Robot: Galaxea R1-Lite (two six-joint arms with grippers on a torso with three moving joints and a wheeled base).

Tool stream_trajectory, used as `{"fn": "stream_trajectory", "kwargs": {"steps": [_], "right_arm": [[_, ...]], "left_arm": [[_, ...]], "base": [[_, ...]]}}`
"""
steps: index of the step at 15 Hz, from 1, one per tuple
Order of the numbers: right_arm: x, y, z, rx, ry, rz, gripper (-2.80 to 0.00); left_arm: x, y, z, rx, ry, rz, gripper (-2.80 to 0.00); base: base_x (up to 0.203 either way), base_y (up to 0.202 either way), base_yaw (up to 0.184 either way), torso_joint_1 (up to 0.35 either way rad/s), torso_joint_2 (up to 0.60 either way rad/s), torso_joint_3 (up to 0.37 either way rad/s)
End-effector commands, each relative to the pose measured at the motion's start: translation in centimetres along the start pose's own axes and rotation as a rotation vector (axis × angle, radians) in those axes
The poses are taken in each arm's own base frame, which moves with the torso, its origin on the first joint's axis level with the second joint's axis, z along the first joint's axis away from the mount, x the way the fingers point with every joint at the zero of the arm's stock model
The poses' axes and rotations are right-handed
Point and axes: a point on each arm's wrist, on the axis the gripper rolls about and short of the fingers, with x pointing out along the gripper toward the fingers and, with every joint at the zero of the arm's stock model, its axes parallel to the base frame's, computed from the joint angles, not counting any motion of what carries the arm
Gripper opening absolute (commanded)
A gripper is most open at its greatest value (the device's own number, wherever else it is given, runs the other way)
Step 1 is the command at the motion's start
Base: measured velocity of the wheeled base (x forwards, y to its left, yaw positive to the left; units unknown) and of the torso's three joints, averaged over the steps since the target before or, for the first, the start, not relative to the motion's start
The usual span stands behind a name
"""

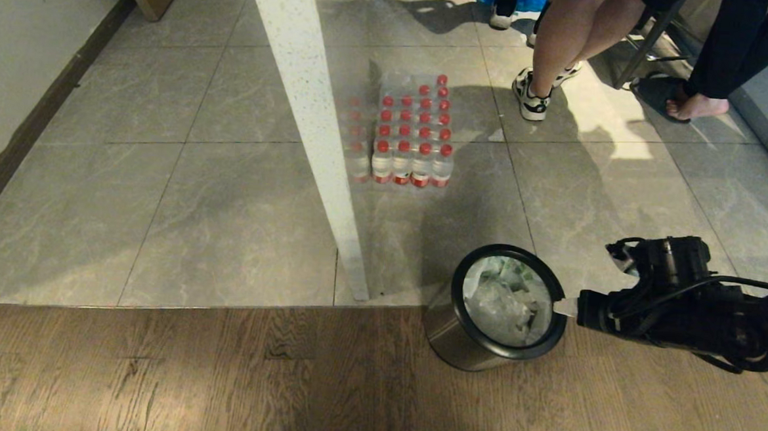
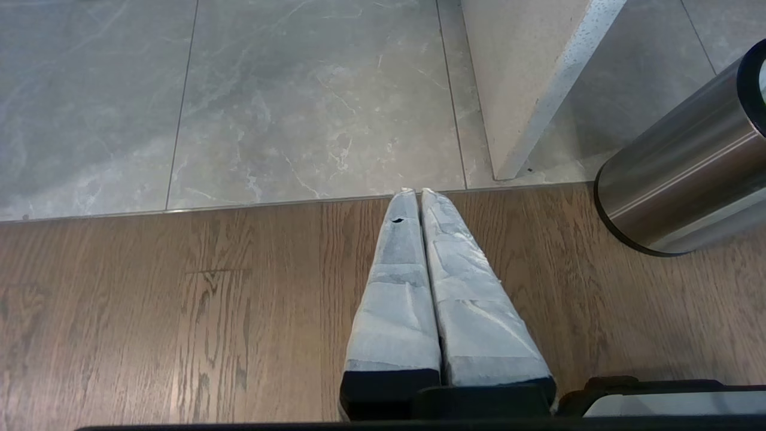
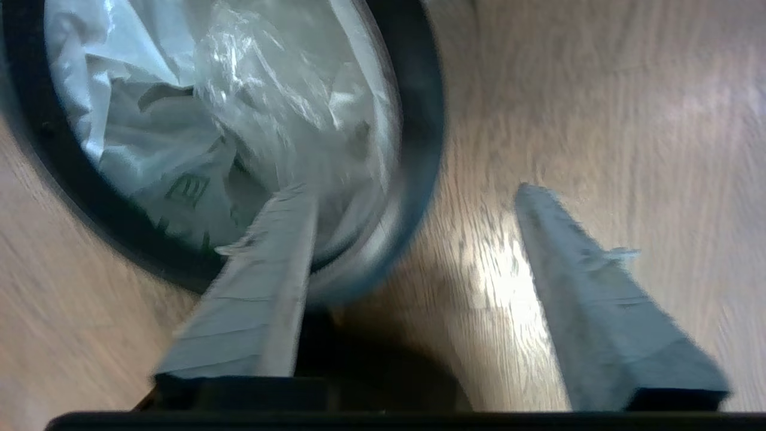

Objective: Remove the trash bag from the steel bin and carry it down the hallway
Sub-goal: Place the outer trash can on the ground

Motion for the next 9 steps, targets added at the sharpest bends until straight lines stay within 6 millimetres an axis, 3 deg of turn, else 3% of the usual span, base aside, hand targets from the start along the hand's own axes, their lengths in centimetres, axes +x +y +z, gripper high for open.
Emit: {"fn": "stream_trajectory", "kwargs": {"steps": [1, 7, 9], "right_arm": [[2.1, 0.1, -0.4, -0.004, 0.019, 0.003, 0.0], [6.4, 0.1, -0.7, -0.019, 0.013, -0.06, 0.0], [6.8, 0.1, -0.6, -0.018, -0.009, -0.074, 0.0]], "left_arm": [[0.0, 0.0, 0.0, -0.001, -0.001, 0.0, -2.8], [0.0, 0.0, 0.0, -0.001, -0.001, 0.0, -2.8], [0.0, 0.0, 0.0, -0.001, 0.0, 0.0, -2.8]], "base": [[0.0, 0.0, 0.0, 0.0, 0.0, 0.0], [0.0, 0.0, 0.0, 0.0, 0.0, 0.0], [0.0, 0.0, 0.0, 0.0, 0.0, 0.0]]}}
